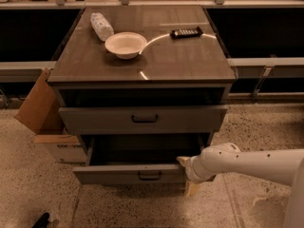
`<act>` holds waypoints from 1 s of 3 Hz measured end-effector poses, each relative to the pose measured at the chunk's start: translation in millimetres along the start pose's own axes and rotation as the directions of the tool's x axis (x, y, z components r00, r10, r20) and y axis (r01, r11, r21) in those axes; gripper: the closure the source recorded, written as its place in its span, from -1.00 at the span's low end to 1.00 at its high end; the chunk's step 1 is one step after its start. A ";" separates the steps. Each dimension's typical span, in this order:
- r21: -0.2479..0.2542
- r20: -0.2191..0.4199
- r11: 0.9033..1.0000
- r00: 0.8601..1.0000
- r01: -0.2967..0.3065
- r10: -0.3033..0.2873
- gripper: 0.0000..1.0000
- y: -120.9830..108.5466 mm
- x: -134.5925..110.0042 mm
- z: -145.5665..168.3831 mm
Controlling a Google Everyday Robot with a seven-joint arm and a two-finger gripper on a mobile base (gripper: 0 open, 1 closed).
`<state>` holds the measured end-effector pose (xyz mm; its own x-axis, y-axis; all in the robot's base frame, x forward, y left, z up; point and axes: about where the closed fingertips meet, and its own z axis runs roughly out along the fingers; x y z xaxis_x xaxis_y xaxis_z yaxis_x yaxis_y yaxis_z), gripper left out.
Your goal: Open middle drawer
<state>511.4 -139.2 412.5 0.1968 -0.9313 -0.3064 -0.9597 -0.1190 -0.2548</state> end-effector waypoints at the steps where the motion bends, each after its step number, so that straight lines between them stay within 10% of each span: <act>1: -0.031 -0.028 1.000 1.000 -0.004 0.003 -0.03 10.5 4.4 -5.3; 3: -0.043 -0.042 0.999 0.999 -0.005 0.003 0.90 13.9 5.2 -13.1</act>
Offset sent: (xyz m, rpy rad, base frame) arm -0.0186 -0.0168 0.0081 -0.0668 0.0419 -0.0046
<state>496.4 -150.2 419.5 0.1850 -0.9453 -0.2685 -0.9683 -0.1288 -0.2139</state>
